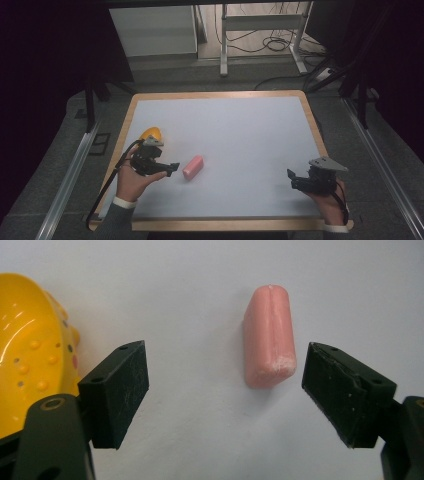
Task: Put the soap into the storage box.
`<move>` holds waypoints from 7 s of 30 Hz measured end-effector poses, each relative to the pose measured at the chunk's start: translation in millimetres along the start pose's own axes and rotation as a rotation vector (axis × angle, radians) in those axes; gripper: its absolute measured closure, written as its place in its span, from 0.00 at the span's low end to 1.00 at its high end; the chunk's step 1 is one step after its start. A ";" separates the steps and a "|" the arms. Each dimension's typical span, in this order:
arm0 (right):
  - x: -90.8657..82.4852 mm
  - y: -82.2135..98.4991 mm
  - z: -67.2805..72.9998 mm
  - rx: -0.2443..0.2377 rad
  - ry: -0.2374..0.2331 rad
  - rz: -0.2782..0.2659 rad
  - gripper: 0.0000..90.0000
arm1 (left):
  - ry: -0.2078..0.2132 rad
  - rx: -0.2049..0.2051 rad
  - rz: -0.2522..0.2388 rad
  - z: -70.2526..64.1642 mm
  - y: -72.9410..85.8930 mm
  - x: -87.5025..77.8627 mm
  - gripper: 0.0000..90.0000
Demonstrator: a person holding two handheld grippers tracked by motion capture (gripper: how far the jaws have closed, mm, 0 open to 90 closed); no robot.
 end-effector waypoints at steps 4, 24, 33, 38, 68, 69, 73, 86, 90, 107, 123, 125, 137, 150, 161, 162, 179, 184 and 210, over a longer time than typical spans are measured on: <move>0.3 0.0 0.8 -0.002 0.000 0.000 0.08 | 0.006 0.017 0.019 -5.9 -7.8 5.5 0.21; 2.8 2.0 -0.6 -0.003 0.011 0.005 0.08 | -0.017 0.066 0.103 -27.5 -24.3 28.5 0.21; 3.8 2.4 0.0 -0.008 0.011 0.008 0.08 | 0.002 0.080 0.127 -38.4 -29.9 43.1 0.21; 4.2 2.9 -0.9 -0.006 0.014 0.008 0.08 | 0.002 0.085 0.147 -41.1 -35.4 49.7 0.22; 6.2 5.1 -1.9 -0.005 0.017 0.019 0.08 | -0.019 0.040 0.234 -37.3 -35.4 92.6 0.42; 6.2 5.2 -2.0 -0.005 0.018 0.019 0.08 | -0.018 0.035 0.233 -36.8 -35.1 93.4 0.44; 6.0 5.4 -3.1 -0.004 0.020 0.019 0.08 | -0.002 0.028 0.225 -34.2 -33.1 95.8 0.56; 4.0 4.9 -4.9 -0.001 0.024 0.011 0.08 | 0.031 0.020 0.183 -30.8 -34.4 82.9 0.67; 3.3 4.8 -5.3 0.002 0.025 0.009 0.08 | 0.030 0.022 0.161 -28.0 -36.0 73.0 0.67; 4.3 5.7 -5.5 0.003 0.027 0.015 0.08 | 0.024 0.012 0.113 -14.7 -39.2 46.1 0.67; 4.4 6.2 -6.5 0.002 0.027 0.014 0.08 | -0.003 -0.012 0.099 0.9 -41.7 31.3 0.67; 4.3 6.3 -6.6 0.002 0.027 0.014 0.08 | -0.012 -0.014 0.098 4.3 -41.6 28.2 0.67; 4.7 6.9 -6.9 0.006 0.028 0.018 0.08 | -0.042 -0.039 0.090 23.8 -42.5 13.9 0.67; 5.8 7.8 -6.7 0.001 0.029 0.022 0.08 | -0.081 -0.082 0.074 48.4 -42.0 3.5 0.67; 6.6 8.5 -7.3 0.002 0.030 0.026 0.08 | -0.093 -0.125 0.085 65.1 -39.9 4.9 0.67; 6.5 8.6 -7.6 0.001 0.030 0.026 0.08 | -0.095 -0.123 0.087 66.7 -39.7 4.8 0.67; 7.5 9.3 -7.5 -0.003 0.031 0.031 0.08 | -0.124 -0.165 0.099 87.8 -37.2 0.2 0.67; 7.9 9.7 -7.9 -0.001 0.032 0.033 0.08 | -0.132 -0.176 0.103 93.5 -37.3 0.1 0.67; 9.1 10.8 -8.7 0.000 0.033 0.038 0.08 | -0.155 -0.235 0.139 117.9 -34.6 15.7 0.67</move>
Point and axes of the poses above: each handheld gripper's, and its own axes: x roughly forward along the jaws, y roughly out of its underside, z roughly to its left, the point moved 3 cm from there along x, roughly forward along the jaws, and after that the axes turned 6 degrees about z, right-handed, at the moved point
